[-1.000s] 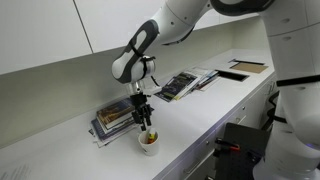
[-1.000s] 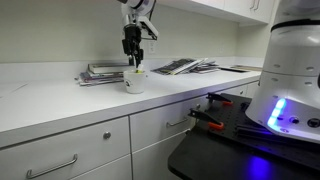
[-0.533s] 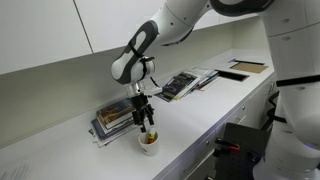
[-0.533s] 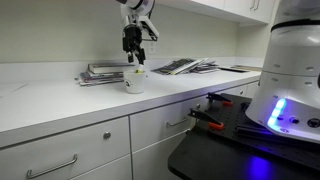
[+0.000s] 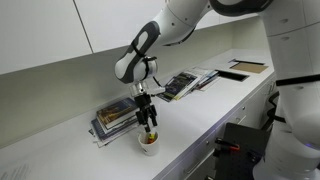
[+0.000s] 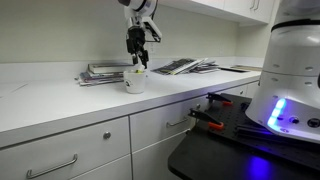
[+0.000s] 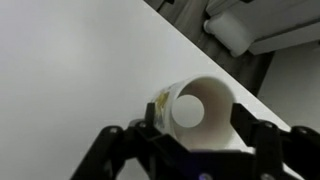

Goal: Pick the object from the cup and put it on the counter

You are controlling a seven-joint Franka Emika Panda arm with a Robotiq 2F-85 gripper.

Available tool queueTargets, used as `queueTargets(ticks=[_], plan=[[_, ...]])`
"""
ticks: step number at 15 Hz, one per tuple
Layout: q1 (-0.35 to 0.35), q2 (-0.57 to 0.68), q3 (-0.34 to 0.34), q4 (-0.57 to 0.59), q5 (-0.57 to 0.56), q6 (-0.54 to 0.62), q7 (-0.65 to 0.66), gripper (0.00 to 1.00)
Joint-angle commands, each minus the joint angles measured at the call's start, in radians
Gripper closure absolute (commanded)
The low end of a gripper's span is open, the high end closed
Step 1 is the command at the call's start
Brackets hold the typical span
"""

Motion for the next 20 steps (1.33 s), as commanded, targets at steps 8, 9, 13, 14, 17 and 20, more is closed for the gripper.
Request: queueTargets(ticks=[8,9,13,14,17,20], plan=[[-0.027,-0.009,0.006,-0.021,0.04,-0.019,-0.043,0.89],[-0.029,-0.011,0.008,-0.022,0.044,-0.019,-0.054,0.9],[-0.039,-0.051,0.016,-0.036,0.076,-0.028,-0.13,0.9],[-0.043,-0.073,0.017,-0.042,0.094,-0.031,-0.158,0.9],[-0.056,-0.168,-0.001,-0.071,0.119,-0.051,-0.249,0.9],[-0.069,-0.262,-0.039,-0.125,0.101,-0.095,-0.317,0.9]])
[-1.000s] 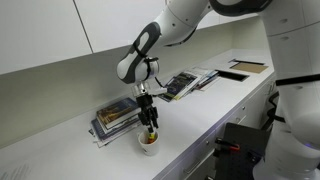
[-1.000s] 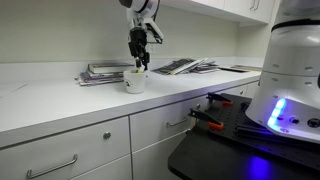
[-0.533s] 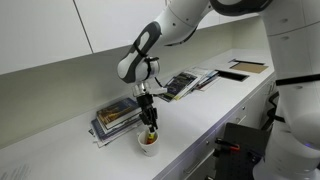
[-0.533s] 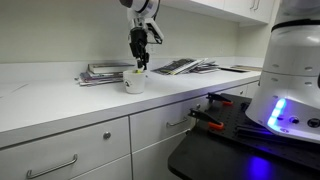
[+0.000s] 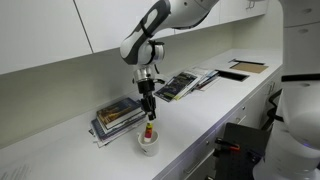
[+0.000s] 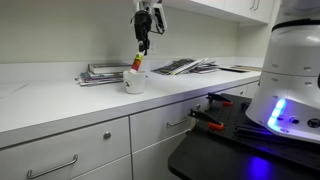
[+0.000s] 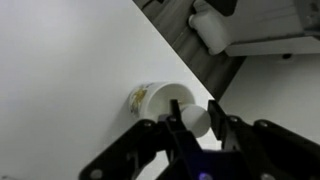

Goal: Pick the object from the cup and put it on the counter

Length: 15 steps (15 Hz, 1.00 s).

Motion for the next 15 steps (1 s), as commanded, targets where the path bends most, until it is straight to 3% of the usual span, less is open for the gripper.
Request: queueTargets(ticks=[1,8,11,15], plan=[[-0.018,-0.133,-0.044,-0.092,-0.005,-0.026,-0.08,0.9],[-0.027,-0.346,-0.173,-0.216,-0.1,0.047,-0.079,0.9],[-0.02,-0.388,-0.177,-0.269,-0.26,0.166,-0.007,0.9],[-0.006,-0.35,-0.154,-0.348,-0.476,0.361,0.177,0.9]])
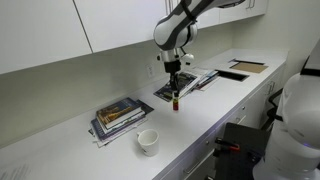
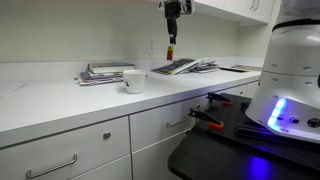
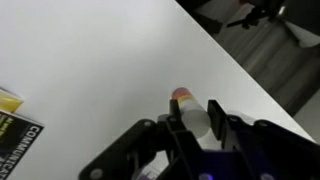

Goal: Pick the object from the cup and put it on the counter

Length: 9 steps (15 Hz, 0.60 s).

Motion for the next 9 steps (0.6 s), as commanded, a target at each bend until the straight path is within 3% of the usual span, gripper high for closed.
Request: queueTargets(ticks=[1,5,9], plan=[[0.018,0.031,0.019,-0.066,-0.178,0.162,0.184,0.9],[0.028,0.108,0.03,-0.08,-0.315,0.221,0.327,0.9],[0.032,0.159,0.026,-0.069,-0.335,0.256,0.368,0.9]])
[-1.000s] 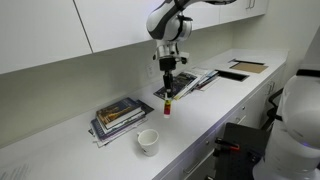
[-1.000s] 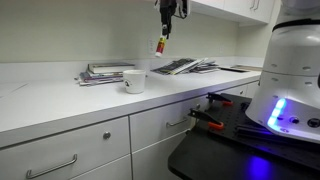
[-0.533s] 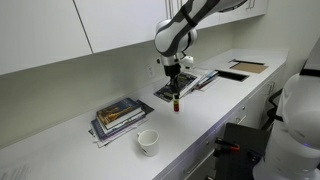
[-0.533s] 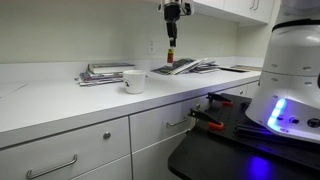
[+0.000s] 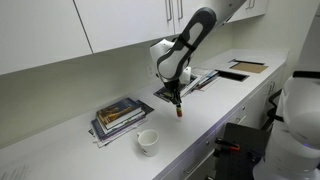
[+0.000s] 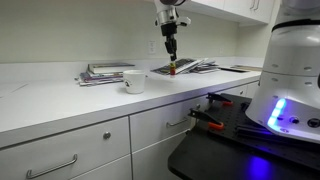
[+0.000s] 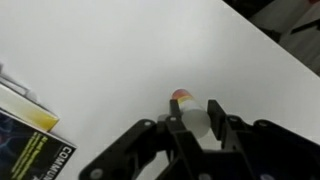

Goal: Pick the object from the cup and put it on the counter

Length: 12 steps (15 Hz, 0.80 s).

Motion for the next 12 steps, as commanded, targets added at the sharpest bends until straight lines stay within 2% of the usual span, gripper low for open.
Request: queueTargets(ticks=[1,2,6,12], plan=[[0.006,0.031,-0.004,0.015,-0.033,0.026,0.05,0.9],[0.006,0.035,-0.002,0.015,-0.085,0.042,0.096,0.9],[0.022,0.041,0.007,0.011,-0.438,0.075,0.341,0.9],[0.071,0.141,0.028,0.016,-0.699,0.038,0.526,0.9]])
